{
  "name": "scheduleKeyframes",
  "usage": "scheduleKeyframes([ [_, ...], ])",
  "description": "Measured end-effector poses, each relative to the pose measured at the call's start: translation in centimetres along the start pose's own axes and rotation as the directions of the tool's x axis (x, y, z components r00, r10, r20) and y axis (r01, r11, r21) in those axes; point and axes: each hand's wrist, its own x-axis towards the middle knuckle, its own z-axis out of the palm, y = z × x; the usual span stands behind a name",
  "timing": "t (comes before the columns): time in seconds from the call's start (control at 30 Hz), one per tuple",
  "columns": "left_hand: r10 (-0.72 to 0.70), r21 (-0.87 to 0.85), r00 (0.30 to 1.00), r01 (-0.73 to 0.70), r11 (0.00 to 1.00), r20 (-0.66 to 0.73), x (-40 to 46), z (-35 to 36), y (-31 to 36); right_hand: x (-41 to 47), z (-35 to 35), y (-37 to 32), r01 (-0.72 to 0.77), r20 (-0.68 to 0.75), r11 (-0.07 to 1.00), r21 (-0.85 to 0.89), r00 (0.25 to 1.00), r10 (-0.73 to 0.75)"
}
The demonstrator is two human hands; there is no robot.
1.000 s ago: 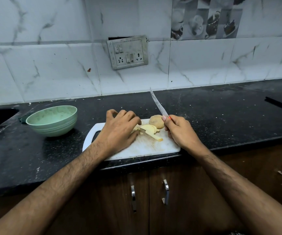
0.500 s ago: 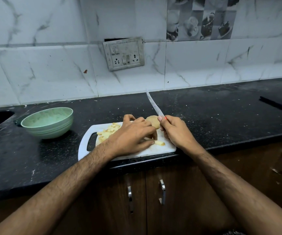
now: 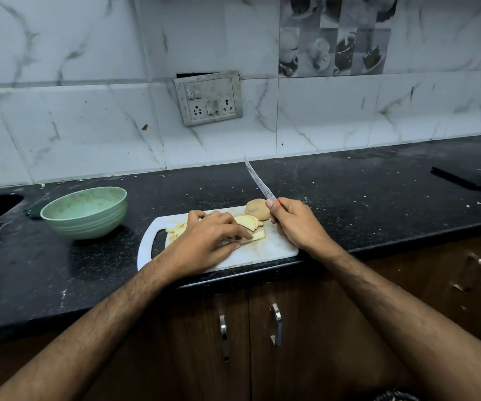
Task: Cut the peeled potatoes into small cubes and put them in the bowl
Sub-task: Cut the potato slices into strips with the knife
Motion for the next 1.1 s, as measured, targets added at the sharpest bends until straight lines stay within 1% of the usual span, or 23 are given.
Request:
scheduleKeyframes([
  [0.1, -0.027, -0.023, 0.998, 0.028, 0.999, 0.064, 0.2, -0.4, 0.2, 0.3, -0.1, -0.3, 0.020, 0.028, 0.997, -0.074, 0.999, -0.018],
  [0.2, 0.011, -0.007, 0.988, -0.011, 1.000, 0.155, 0.2, -1.1, 0.0, 0.6, -0.2, -0.3, 0.027, 0.043, 0.994, -0.103, 0.999, -0.022],
  [0.3, 0.043, -0.003, 0.989, -0.043, 0.999, 0.140, -0.2, -1.0, -0.4, 0.5, -0.6, -0.4, -0.017, 0.103, 1.000, 0.007, 0.995, 0.017],
  [0.33, 0.035, -0.017, 0.992, -0.034, 0.999, 0.118, -0.4, -0.9, -0.5, 0.2, -1.0, -0.8, -0.041, 0.134, 0.999, 0.029, 0.990, 0.037],
  [0.37, 0.024, -0.031, 0.995, -0.022, 0.999, 0.098, -0.5, -0.7, -0.6, -0.3, -1.6, -1.3, -0.061, 0.166, 0.998, 0.014, 0.984, 0.058],
  [0.4, 0.019, -0.039, 0.996, -0.016, 0.999, 0.081, -0.6, -0.6, -0.7, -0.9, -2.3, -1.9, -0.070, 0.199, 0.997, -0.039, 0.977, 0.076],
  [0.47, 0.023, -0.035, 0.998, -0.021, 0.999, 0.060, -0.6, -0.4, -0.8, -2.5, -3.9, -2.8, -0.038, 0.269, 0.967, -0.253, 0.957, 0.108],
  [0.53, 0.024, -0.041, 0.999, -0.023, 0.999, 0.045, -0.6, -0.3, -0.9, -4.6, -5.3, -3.6, 0.031, 0.306, 0.859, -0.512, 0.940, 0.149],
  [0.57, 0.025, -0.046, 0.999, -0.023, 0.999, 0.040, -0.7, -0.3, -0.8, -5.6, -5.7, -4.0, 0.047, 0.304, 0.800, -0.598, 0.937, 0.171],
  [0.6, 0.026, -0.048, 0.999, -0.025, 0.999, 0.038, -0.7, -0.3, -0.8, -6.6, -6.1, -4.5, 0.052, 0.300, 0.761, -0.647, 0.935, 0.192],
  [0.7, 0.023, -0.050, 0.999, -0.021, 0.999, 0.037, -0.7, -0.4, -0.7, -8.6, -6.9, -5.9, 0.064, 0.301, 0.689, -0.722, 0.925, 0.231],
  [0.83, 0.015, -0.052, 0.998, -0.012, 0.999, 0.059, -0.7, -0.5, -0.5, -9.2, -7.2, -6.8, 0.112, 0.302, 0.599, -0.793, 0.926, 0.227],
  [1.0, 0.020, -0.041, 0.997, -0.018, 0.999, 0.070, -0.7, -0.5, -0.5, -9.3, -6.5, -6.8, 0.133, 0.296, 0.550, -0.824, 0.930, 0.218],
  [1.1, 0.019, -0.040, 0.997, -0.016, 0.999, 0.069, -0.6, -0.5, -0.5, -8.9, -6.1, -6.9, 0.117, 0.325, 0.577, -0.808, 0.906, 0.271],
])
